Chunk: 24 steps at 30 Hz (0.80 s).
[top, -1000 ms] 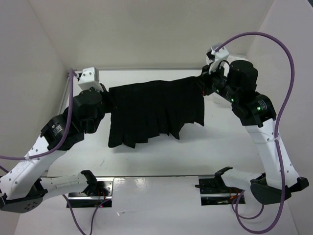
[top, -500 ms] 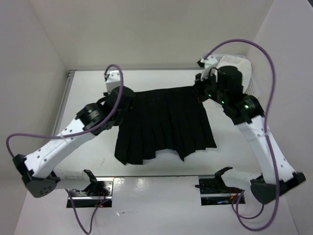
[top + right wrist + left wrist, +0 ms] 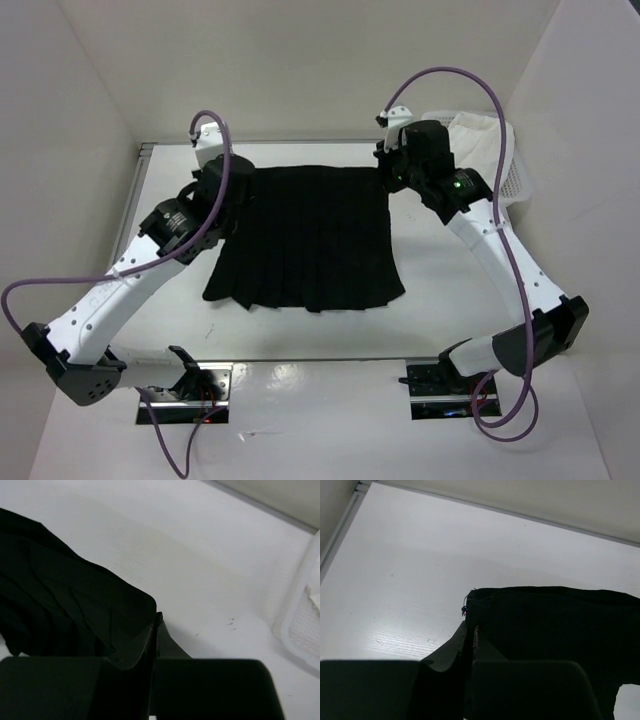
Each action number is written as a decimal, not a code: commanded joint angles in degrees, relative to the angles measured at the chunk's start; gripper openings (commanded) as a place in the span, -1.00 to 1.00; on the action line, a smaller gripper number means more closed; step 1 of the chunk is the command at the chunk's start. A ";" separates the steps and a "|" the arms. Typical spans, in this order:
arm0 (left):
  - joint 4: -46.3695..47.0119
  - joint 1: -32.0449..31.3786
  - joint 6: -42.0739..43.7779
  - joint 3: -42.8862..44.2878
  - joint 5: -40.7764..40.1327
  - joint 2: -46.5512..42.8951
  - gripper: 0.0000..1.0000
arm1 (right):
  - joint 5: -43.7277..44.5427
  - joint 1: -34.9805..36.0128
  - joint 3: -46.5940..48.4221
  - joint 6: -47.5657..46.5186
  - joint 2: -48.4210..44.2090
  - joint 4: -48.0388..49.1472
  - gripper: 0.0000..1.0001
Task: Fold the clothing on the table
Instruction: Flatten the skirt out
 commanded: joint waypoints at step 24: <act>-4.05 -7.87 -2.51 -1.70 -2.46 -13.53 -1.00 | -4.01 3.13 4.95 0.21 -13.76 -5.69 -1.00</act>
